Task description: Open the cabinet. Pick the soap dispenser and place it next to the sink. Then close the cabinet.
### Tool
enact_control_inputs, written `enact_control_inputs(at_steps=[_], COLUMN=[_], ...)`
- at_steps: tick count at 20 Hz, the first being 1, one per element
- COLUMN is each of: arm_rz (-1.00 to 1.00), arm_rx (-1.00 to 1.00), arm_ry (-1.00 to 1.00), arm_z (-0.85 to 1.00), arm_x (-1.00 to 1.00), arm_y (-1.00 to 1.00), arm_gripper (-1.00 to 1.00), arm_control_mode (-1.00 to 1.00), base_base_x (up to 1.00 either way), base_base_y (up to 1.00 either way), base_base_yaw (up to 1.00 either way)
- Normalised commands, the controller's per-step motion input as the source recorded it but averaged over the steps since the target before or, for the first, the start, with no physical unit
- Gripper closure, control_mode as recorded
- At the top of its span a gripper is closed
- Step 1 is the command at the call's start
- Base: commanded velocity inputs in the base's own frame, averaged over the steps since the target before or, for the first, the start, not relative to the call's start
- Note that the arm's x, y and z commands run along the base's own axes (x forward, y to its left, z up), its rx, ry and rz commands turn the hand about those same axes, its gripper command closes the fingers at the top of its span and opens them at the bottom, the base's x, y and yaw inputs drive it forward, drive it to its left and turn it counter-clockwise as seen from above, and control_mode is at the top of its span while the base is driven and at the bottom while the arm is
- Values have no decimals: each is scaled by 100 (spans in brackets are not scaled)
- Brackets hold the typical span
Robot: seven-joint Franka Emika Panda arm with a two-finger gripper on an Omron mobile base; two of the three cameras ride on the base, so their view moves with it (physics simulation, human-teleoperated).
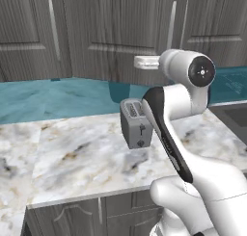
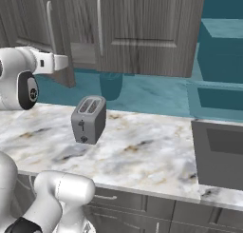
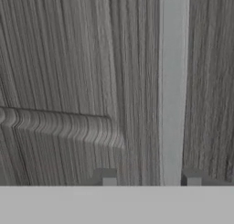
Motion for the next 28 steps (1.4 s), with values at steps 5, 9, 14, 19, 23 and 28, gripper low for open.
enact_control_inputs(at_steps=[5,9,14,19,23,28], arm_rz=[0,0,0,-1,-3,-3], arm_rx=[-7,-7,-8,-6,-6,-7], arm_ry=[11,8,0,-10,-11,-11], arm_z=[0,-6,-36,-70,-74,-62], arm_x=[-9,-7,0,4,16,21], arm_y=[77,84,92,85,93,96], arm_gripper=[100,100,100,100,100,100], arm_control_mode=[-100,-100,-100,-100,-100,-100], base_base_x=[0,0,0,0,0,0], base_base_y=[0,0,0,0,0,0], base_base_yaw=[0,0,0,0,0,0])
